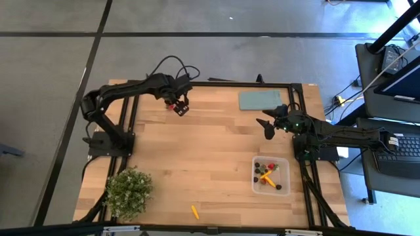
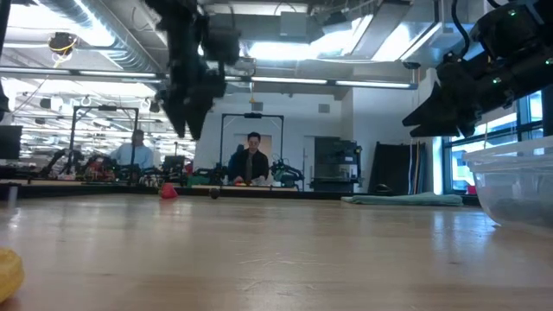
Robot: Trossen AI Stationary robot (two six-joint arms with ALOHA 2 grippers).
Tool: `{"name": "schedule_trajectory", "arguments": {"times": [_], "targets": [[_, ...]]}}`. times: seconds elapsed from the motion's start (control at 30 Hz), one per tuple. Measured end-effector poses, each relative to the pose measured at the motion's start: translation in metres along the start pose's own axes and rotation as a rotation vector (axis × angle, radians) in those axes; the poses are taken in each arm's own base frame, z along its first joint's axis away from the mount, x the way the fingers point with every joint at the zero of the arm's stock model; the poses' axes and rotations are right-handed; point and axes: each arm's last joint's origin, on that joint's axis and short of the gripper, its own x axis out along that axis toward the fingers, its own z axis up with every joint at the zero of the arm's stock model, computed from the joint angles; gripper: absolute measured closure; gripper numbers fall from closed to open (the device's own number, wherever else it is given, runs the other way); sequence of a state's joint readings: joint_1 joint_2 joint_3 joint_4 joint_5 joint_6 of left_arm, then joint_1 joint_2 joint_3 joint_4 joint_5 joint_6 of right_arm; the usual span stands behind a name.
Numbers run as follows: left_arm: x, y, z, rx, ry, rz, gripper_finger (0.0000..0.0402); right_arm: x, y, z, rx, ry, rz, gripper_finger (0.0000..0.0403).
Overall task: Pick and placing Produce into tupperware
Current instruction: Put the strawberry into the container
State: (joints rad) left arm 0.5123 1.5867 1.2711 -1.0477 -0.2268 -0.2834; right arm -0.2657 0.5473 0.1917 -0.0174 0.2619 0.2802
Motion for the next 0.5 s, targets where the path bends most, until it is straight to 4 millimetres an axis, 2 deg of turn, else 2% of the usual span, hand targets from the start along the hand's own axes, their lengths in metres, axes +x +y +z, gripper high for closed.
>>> {"name": "schedule_trajectory", "arguments": {"times": [0.27, 0.5], "targets": [[0.048, 0.017, -0.025, -0.071, 0.09, 0.085, 0.0115, 0.0, 0.0, 0.0, -0.001, 0.001, 0.0, 0.0116], [0.076, 0.02, -0.031, -0.101, 0.004, 0.042, 0.0115, 0.0, 0.0, 0.0, -0.022, 0.0, 0.0, 0.0116]]}}
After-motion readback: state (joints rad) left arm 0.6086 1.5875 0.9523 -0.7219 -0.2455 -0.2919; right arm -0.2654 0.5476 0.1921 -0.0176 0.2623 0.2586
